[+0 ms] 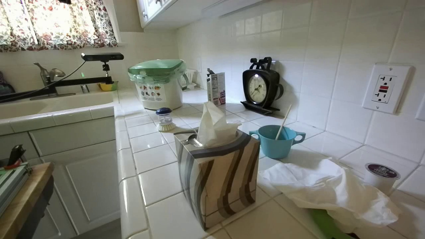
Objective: Open the far right door of the cabinet
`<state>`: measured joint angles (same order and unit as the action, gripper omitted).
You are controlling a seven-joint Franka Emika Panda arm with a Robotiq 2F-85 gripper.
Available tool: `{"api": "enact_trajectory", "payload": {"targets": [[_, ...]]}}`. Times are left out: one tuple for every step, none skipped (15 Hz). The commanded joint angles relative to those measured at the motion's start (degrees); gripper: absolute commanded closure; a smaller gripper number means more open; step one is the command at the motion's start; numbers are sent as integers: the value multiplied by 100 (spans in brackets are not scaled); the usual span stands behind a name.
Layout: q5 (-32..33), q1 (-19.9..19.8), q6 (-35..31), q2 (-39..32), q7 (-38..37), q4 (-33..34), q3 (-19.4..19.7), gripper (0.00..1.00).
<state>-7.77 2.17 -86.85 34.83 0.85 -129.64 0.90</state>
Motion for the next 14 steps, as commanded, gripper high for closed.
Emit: {"api": "enact_trajectory", "payload": {"targets": [[318,-190,-16,34,-123,169,-110,0],[409,-234,-52,50,-141,231,-114,0],[541,-288,-115,84,-177,290,-130,0],[627,-315,-166,112,-181,352,-129,0],[745,-359,-190,141,-230,425,-144,0],[849,-399,-237,178,-289,476,-154,0],[949,-426,-296,220,-313,530,-150,0],[1067,-452,-375,262,-338,563,-153,0],[1151,-475,-482,305,-361,592,-148,0],[1278,-505,-612,346,-365,610,-156,0],[1445,-546,-796,379,-383,611,-174,0],[1626,-574,-989,411,-376,590,-190,0],[1918,-607,-1264,435,-327,558,-227,0],[2125,-649,-1471,445,-387,541,-257,0]]}}
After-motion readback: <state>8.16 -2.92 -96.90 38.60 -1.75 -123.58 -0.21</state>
